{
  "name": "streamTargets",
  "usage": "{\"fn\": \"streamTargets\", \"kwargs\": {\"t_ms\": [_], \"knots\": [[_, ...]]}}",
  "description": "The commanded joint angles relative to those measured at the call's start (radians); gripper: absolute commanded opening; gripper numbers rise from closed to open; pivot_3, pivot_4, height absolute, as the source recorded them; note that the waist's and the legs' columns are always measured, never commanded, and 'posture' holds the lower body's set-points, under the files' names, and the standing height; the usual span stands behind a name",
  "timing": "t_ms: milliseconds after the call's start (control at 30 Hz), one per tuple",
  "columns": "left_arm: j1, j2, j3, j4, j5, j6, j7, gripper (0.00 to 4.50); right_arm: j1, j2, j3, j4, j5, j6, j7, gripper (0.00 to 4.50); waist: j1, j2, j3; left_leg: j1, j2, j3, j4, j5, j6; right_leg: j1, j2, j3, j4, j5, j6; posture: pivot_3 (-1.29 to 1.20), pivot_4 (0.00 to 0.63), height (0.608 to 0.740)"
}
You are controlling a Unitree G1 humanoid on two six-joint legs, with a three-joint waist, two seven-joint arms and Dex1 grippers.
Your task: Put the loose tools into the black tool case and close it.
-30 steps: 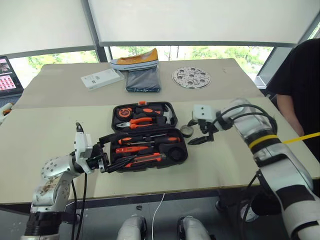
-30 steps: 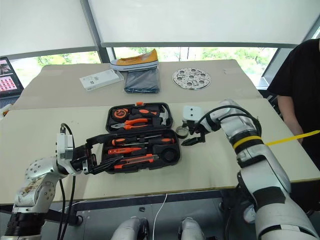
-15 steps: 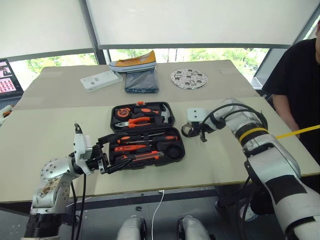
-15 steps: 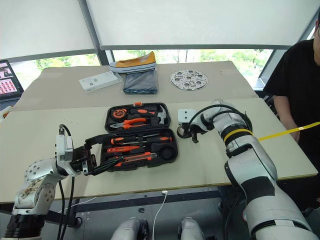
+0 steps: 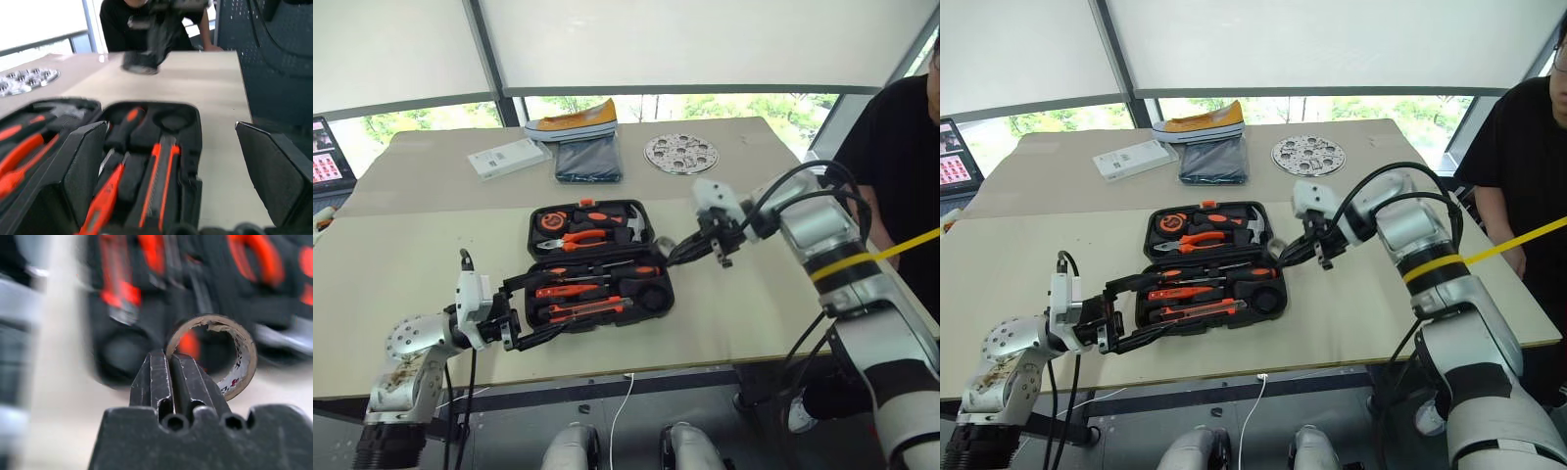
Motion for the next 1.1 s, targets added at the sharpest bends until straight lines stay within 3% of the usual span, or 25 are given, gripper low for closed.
{"fn": "streamTargets", "kwargs": {"t_ms": [33,167,500,633,767,800,900,933,1100], "knots": [[0.014,0.008,0.000,0.007,0.005,-0.036,-0.022,4.50,0.048,0.003,0.050,-0.100,-0.039,0.069,0.019,0.09,0.001,0.000,0.000,0.000,0.000,0.000,0.000,0.000,0.000,0.000,0.000,0.000,0.000,0.000,0.000,0.00,0.150,0.740],[0.021,0.005,-0.001,0.014,0.008,-0.046,-0.030,4.50,0.067,0.043,0.056,-0.093,-0.079,0.107,-0.068,0.09,0.001,-0.001,-0.001,0.000,0.000,0.001,0.000,0.000,0.000,-0.001,-0.001,0.000,0.000,0.000,-0.001,0.00,0.150,0.740],[0.043,0.010,-0.002,0.005,0.009,-0.042,-0.026,4.50,0.078,0.055,0.097,-0.077,-0.181,0.138,-0.102,0.09,0.003,-0.001,-0.001,0.000,0.000,0.000,0.000,0.000,0.000,-0.001,0.000,-0.001,0.000,0.000,0.000,0.00,0.150,0.740],[0.049,0.025,0.009,-0.005,0.000,-0.008,-0.008,4.50,0.063,0.063,0.057,-0.116,-0.151,0.116,-0.093,1.24,0.005,-0.001,-0.001,0.000,0.000,0.000,0.000,0.000,-0.001,-0.001,-0.001,-0.001,0.000,-0.002,-0.004,0.00,0.150,0.740],[0.016,0.064,0.069,0.021,-0.023,0.036,0.031,4.50,-0.004,0.011,-0.040,-0.096,-0.077,0.098,-0.014,2.68,0.007,-0.002,0.000,-0.002,0.000,0.001,0.000,0.000,-0.001,-0.002,-0.001,-0.001,0.000,-0.002,-0.004,0.00,0.150,0.740],[-0.005,0.070,0.089,0.039,-0.020,0.047,0.068,4.50,-0.018,0.004,-0.079,-0.070,-0.051,0.106,-0.014,2.68,0.007,-0.002,0.000,-0.002,0.000,0.000,0.000,0.000,-0.001,-0.002,0.000,-0.001,0.000,-0.002,-0.003,0.00,0.150,0.740],[-0.076,0.079,0.140,0.114,0.011,0.093,0.203,3.86,-0.030,-0.015,-0.166,0.026,-0.019,0.092,-0.058,2.70,0.012,-0.002,0.000,-0.002,0.000,0.000,0.000,0.000,-0.001,-0.002,0.000,-0.001,0.000,-0.001,-0.002,0.00,0.150,0.740],[-0.098,0.082,0.147,0.141,0.030,0.111,0.250,3.45,-0.022,-0.018,-0.178,0.064,-0.035,0.048,-0.088,2.70,0.014,-0.003,0.000,-0.002,0.000,0.000,0.000,0.000,-0.001,-0.002,0.000,-0.001,-0.001,-0.001,-0.002,0.00,0.150,0.740],[-0.226,0.069,0.124,0.267,0.142,0.209,0.493,1.51,-0.008,0.036,-0.190,0.290,-0.162,-0.191,-0.340,1.29,0.012,-0.005,0.000,0.000,-0.001,0.000,0.000,0.000,-0.001,0.000,0.000,-0.001,-0.001,0.000,0.000,0.00,0.150,0.740]]}}
